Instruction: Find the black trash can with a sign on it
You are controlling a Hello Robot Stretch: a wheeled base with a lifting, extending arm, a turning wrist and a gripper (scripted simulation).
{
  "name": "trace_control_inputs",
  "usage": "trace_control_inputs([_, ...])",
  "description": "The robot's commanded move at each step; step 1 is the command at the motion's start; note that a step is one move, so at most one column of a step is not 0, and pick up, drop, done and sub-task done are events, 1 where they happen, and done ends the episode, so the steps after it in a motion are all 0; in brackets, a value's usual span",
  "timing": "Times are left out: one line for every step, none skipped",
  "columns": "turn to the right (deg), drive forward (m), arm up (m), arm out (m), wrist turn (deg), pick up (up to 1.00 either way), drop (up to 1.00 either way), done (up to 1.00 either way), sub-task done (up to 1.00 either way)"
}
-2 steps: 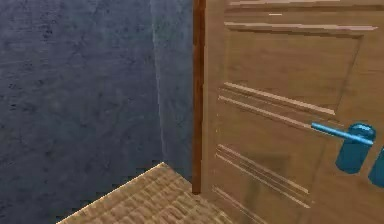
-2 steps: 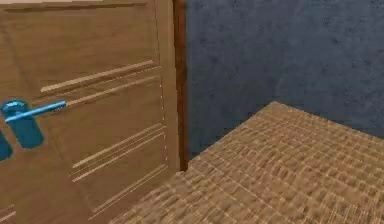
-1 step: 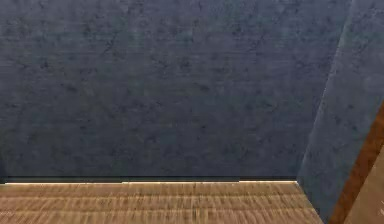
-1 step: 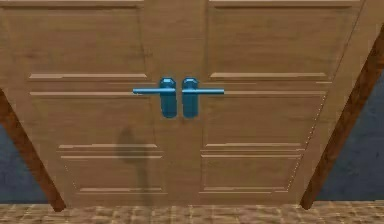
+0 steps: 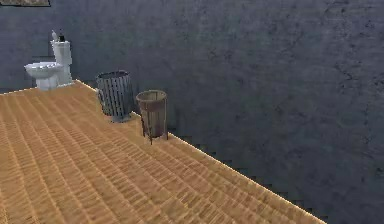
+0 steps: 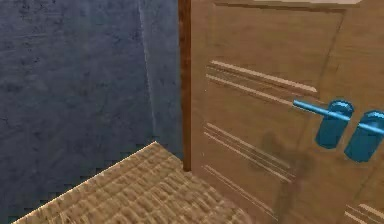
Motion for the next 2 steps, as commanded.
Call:
trace_control_inputs([-30.0, 0.00, 0.00, 0.00, 0.0, 0.00, 0.00, 0.00, 0.00])
trace_control_inputs([0.0, 1.00, 0.00, 0.00, 0.0, 0.00, 0.00, 0.00, 0.00])
